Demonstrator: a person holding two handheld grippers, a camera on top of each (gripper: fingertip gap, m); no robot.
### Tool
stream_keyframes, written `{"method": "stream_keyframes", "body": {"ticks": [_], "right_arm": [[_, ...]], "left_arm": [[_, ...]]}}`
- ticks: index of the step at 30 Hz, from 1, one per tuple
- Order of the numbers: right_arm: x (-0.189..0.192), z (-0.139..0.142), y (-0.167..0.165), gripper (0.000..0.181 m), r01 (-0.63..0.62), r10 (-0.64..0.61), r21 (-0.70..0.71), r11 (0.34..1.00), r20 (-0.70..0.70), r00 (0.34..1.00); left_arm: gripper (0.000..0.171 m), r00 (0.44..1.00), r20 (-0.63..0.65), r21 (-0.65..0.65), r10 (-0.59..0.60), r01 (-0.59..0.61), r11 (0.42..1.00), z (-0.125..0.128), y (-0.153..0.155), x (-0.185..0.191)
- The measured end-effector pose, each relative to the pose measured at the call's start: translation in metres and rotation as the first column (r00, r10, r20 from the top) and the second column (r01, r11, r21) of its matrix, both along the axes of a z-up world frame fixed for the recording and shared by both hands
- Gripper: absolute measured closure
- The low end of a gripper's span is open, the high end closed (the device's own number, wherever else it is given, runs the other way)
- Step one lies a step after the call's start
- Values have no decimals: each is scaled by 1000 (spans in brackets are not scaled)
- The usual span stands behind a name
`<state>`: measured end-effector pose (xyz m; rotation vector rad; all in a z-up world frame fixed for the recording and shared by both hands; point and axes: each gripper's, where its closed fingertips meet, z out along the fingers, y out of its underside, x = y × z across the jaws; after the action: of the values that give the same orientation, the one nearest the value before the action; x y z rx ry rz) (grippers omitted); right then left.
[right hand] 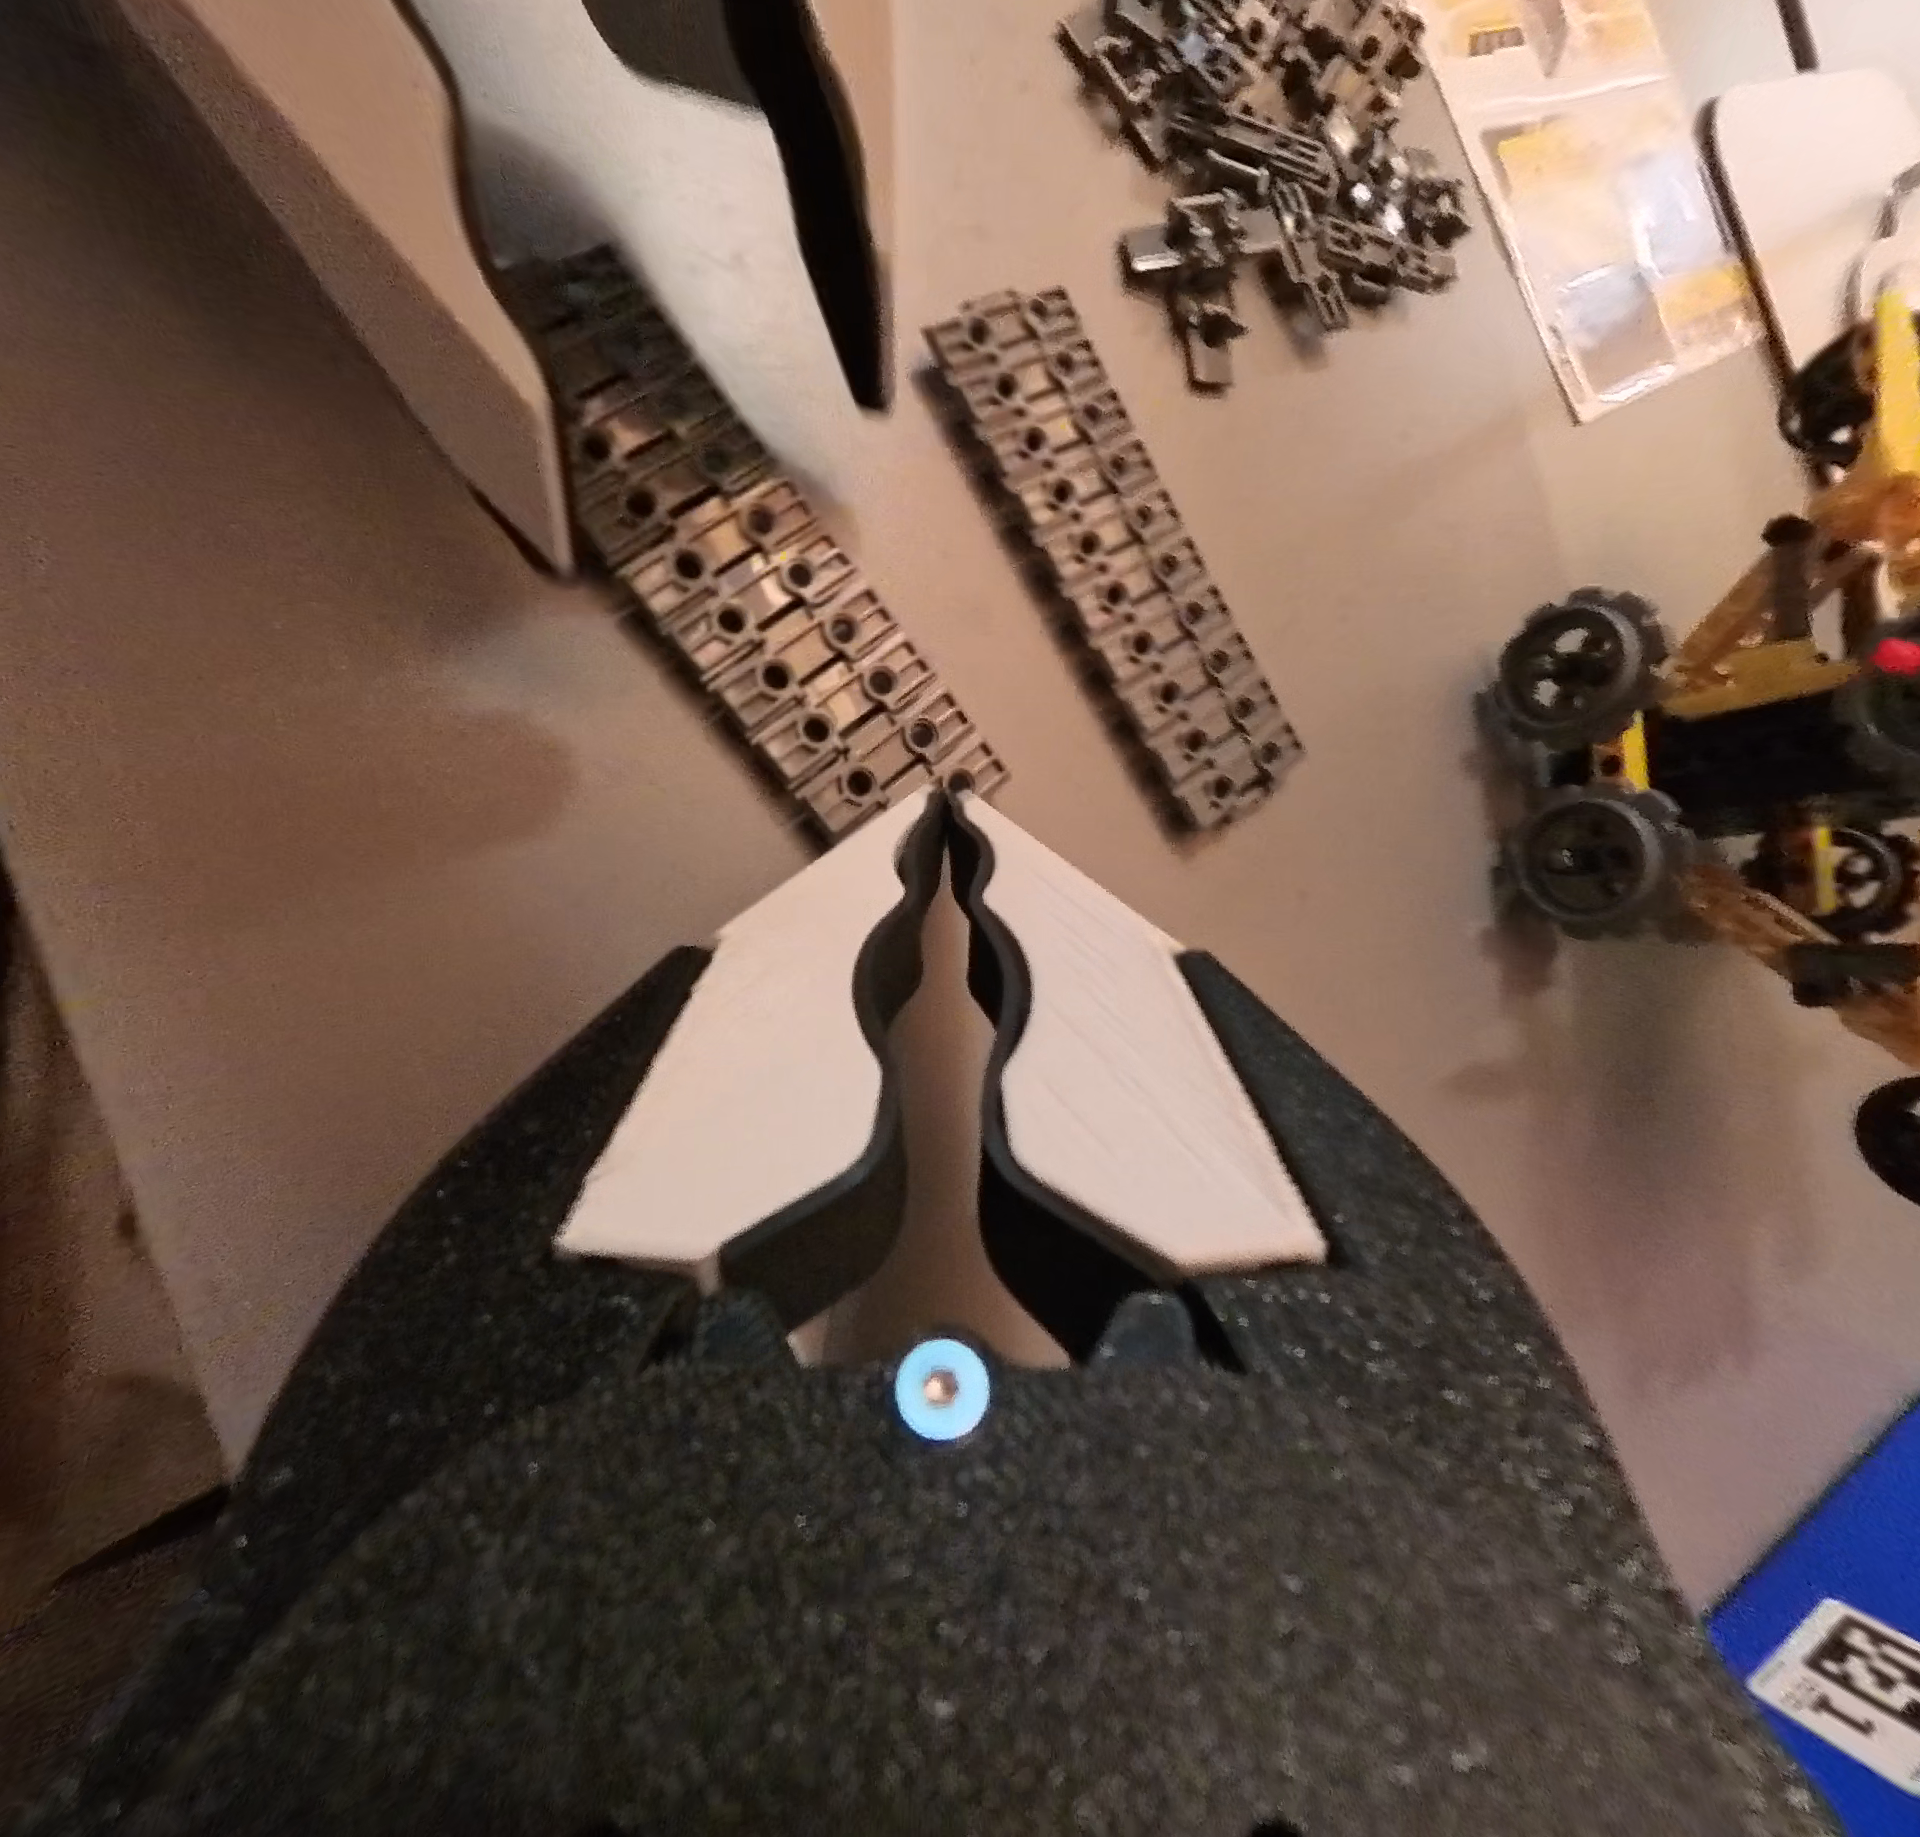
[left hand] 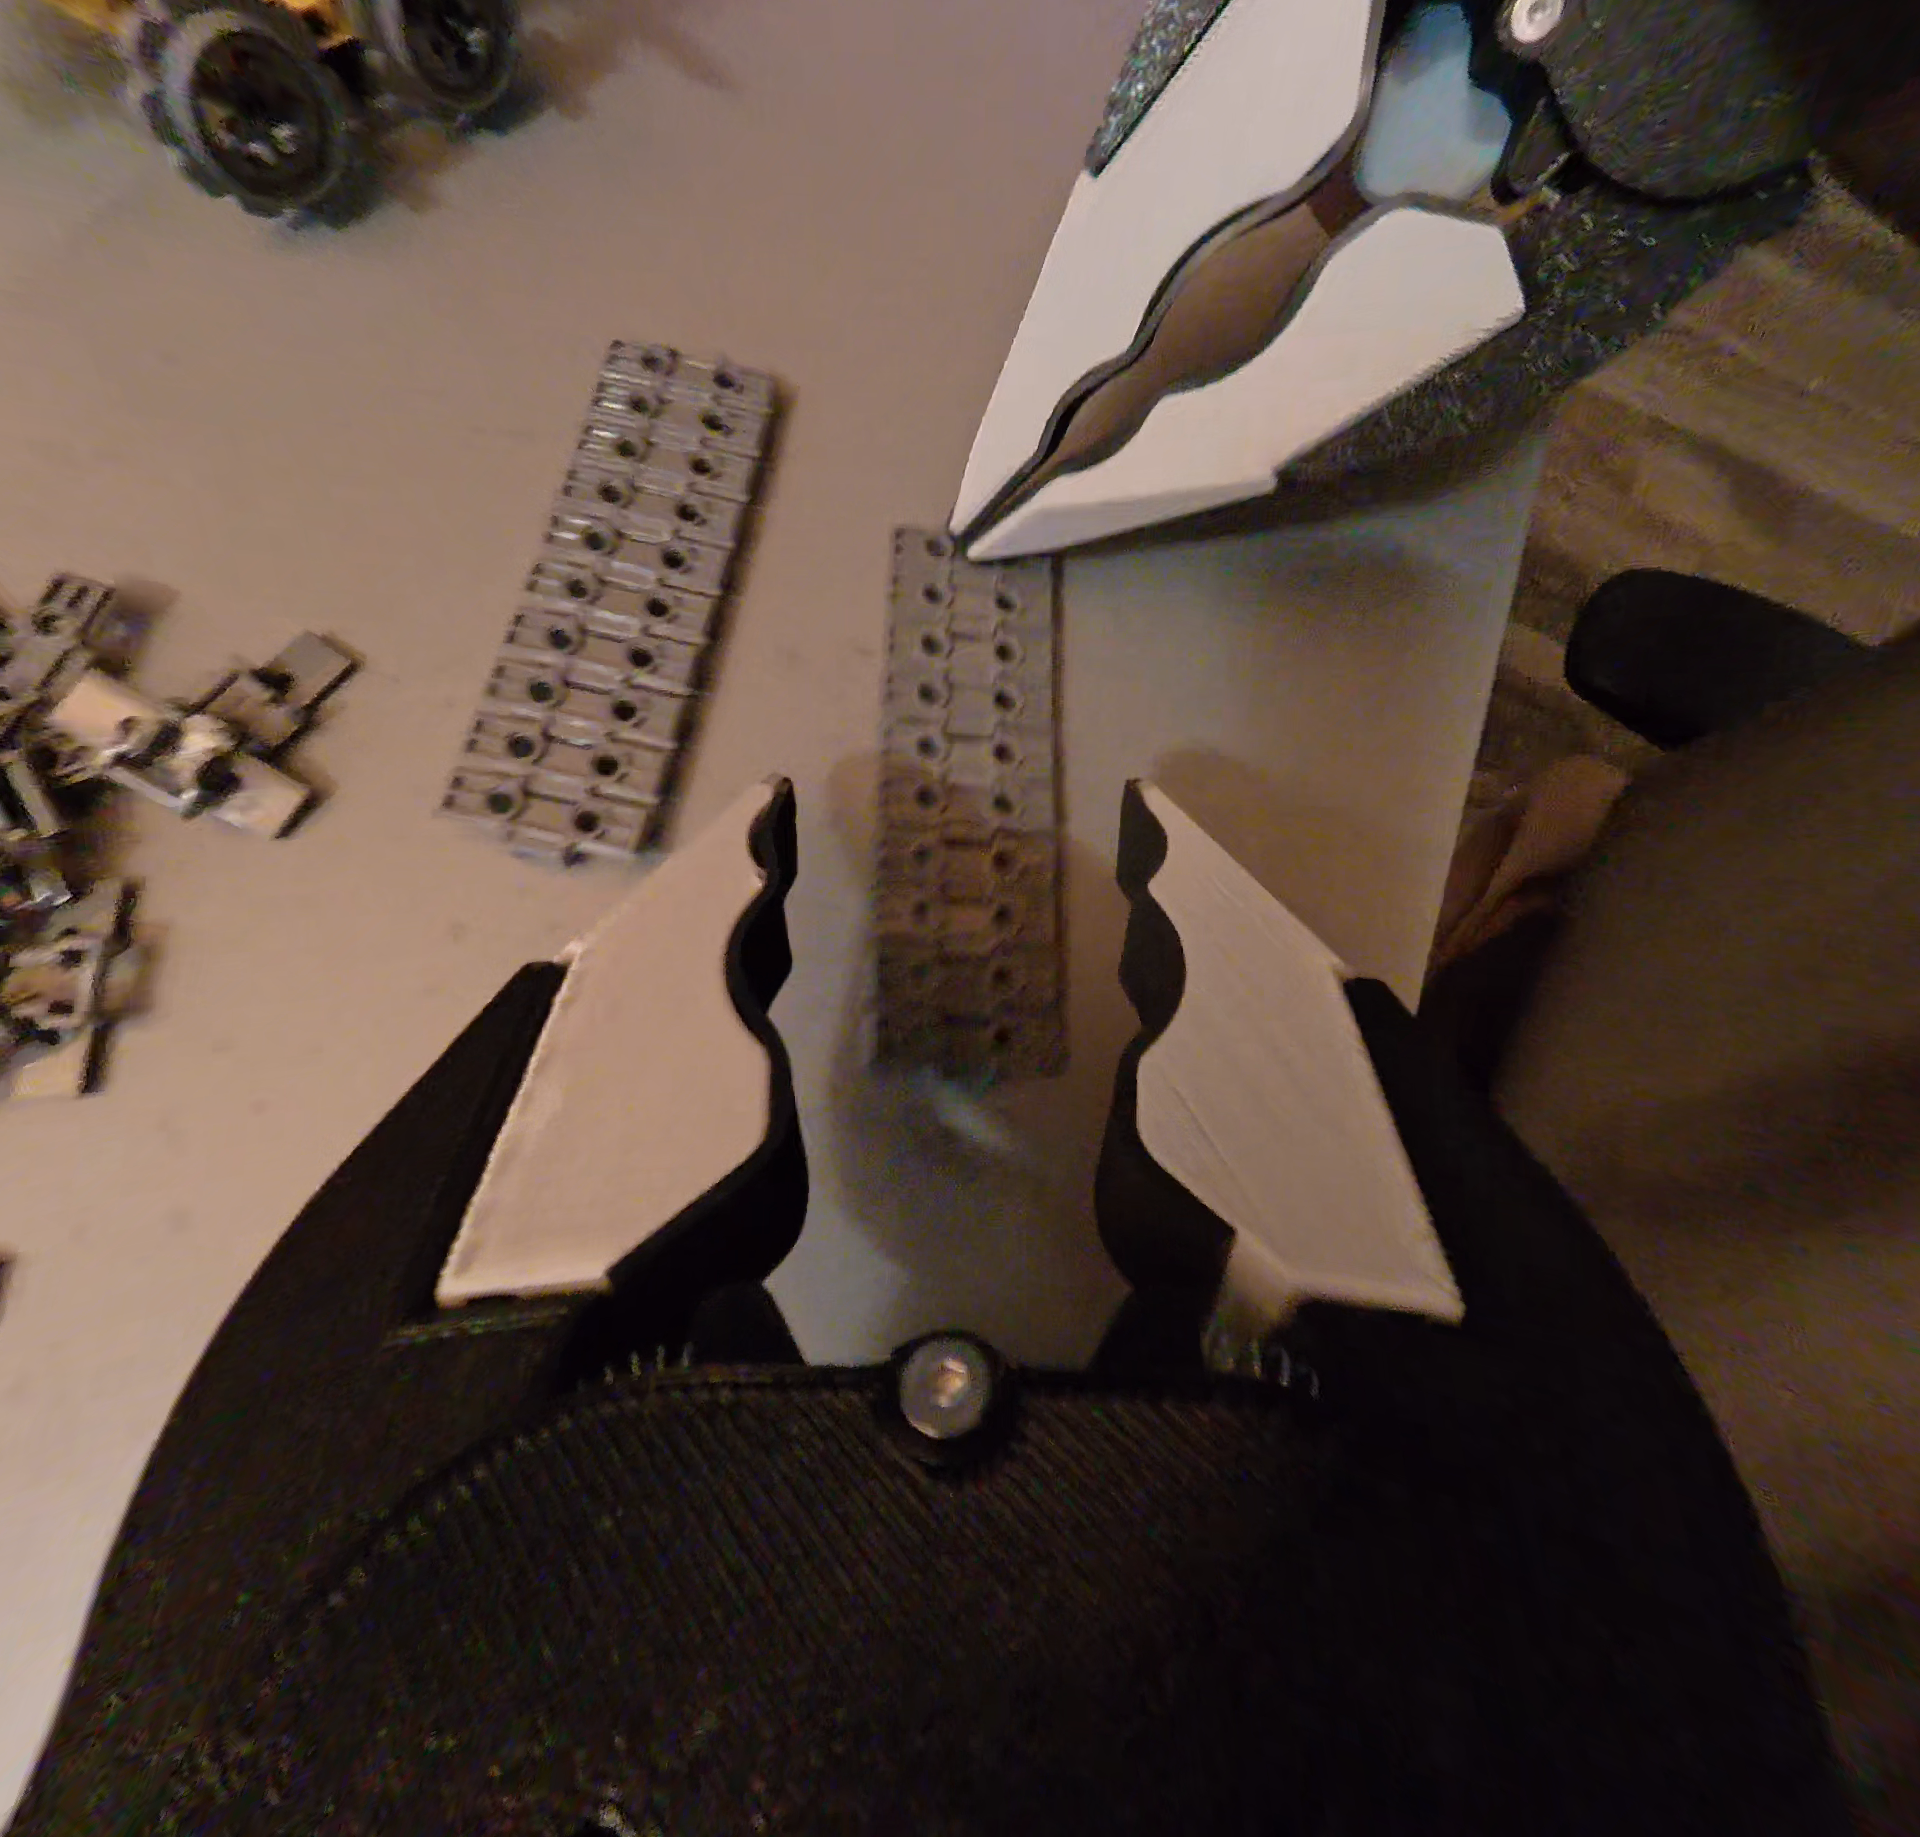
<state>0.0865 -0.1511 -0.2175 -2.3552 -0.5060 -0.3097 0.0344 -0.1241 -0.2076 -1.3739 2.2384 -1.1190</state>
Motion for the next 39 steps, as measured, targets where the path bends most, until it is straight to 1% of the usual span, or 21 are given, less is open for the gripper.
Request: {"method": "stream_keyframes", "body": {"ticks": [1, 4, 7, 8, 9, 10, 11, 12, 14, 15, 17, 19, 22, 23, 24, 26, 28, 31, 33, 37, 39], "right_arm": [[6, 0, -1, 181, 0, 0, 1, 1000, -22, 1000], [14, 2, -7, 181, -7, 4, -20, 1000, -167, 986], [23, 11, -10, 181, 50, -40, 28, 998, -282, 959], [27, 16, -11, 181, 77, -56, 57, 995, -305, 951], [31, 21, -11, 180, 102, -66, 93, 990, -326, 943], [32, 26, -12, 175, 121, -69, 131, 984, -351, 934], [31, 30, -12, 173, 134, -64, 161, 978, -380, 923], [28, 32, -11, 169, 140, -55, 180, 974, -408, 911], [16, 30, -9, 157, 128, -32, 189, 974, -440, 898], [11, 26, -8, 151, 114, -23, 186, 976, -433, 901], [7, 18, -5, 145, 103, -29, 187, 977, -362, 932], [6, 11, -4, 136, 88, -37, 164, 983, -287, 957], [4, 3, -6, 130, 70, -38, 121, 990, -251, 967], [4, -1, -6, 129, 69, -42, 101, 993, -249, 968], [3, -1, -6, 131, 65, -39, 97, 993, -252, 967], [3, -2, -6, 135, 66, -39, 94, 993, -255, 966], [3, -2, -6, 141, 61, -36, 97, 993, -246, 969], [5, -1, -6, 141, 73, -49, 106, 992, -216, 975], [6, -4, -7, 140, 75, -53, 93, 993, -216, 975], [9, -5, -7, 135, 100, -77, 75, 992, -263, 962], [9, -6, -7, 135, 104, -82, 57, 993, -302, 950]], "left_arm": [[110, 1000, -8, -2, 15, -15, 1000, 3, 6, 1], [110, 996, -55, 18, 67, -66, 998, 4, 21, 4], [104, 995, -47, -20, 83, -84, 996, 9, 17, 10], [94, 997, -26, -48, 67, -69, 996, 12, 12, 13], [78, 999, 9, -87, 42, -41, 995, 16, 4, 15], [69, 999, 41, -113, 13, -8, 994, 19, -4, 14], [66, 998, 65, -113, -5, 12, 993, 19, -8, 13], [68, 997, 75, -84, -2, 8, 996, 17, -8, 13], [71, 998, 66, 29, -9, 7, 1000, 4, -3, 8], [71, 998, 55, 88, -21, 16, 996, -2, 0, 3], [73, 999, 39, 159, -38, 31, 987, -10, 2, -6], [81, 998, 24, 153, -62, 57, 987, -11, -3, -16], [108, 999, 26, 135, -43, 39, 990, -13, -1, -23], [112, 999, 29, 142, -28, 24, 990, -14, 2, -23], [116, 999, 27, 151, -17, 13, 988, -16, 4, -23], [117, 1000, 30, 157, 1, -6, 988, -19, 7, -22], [123, 999, 43, 153, 24, -30, 988, -19, 10, -20], [124, 996, 42, 139, 74, -79, 987, -19, 18, -13], [121, 992, 50, 155, 118, -124, 980, -19, 29, -7], [115, 980, 53, 145, 191, -197, 970, -18, 43, -1], [112, 984, 54, 109, 168, -173, 979, -15, 39, -2]]}}
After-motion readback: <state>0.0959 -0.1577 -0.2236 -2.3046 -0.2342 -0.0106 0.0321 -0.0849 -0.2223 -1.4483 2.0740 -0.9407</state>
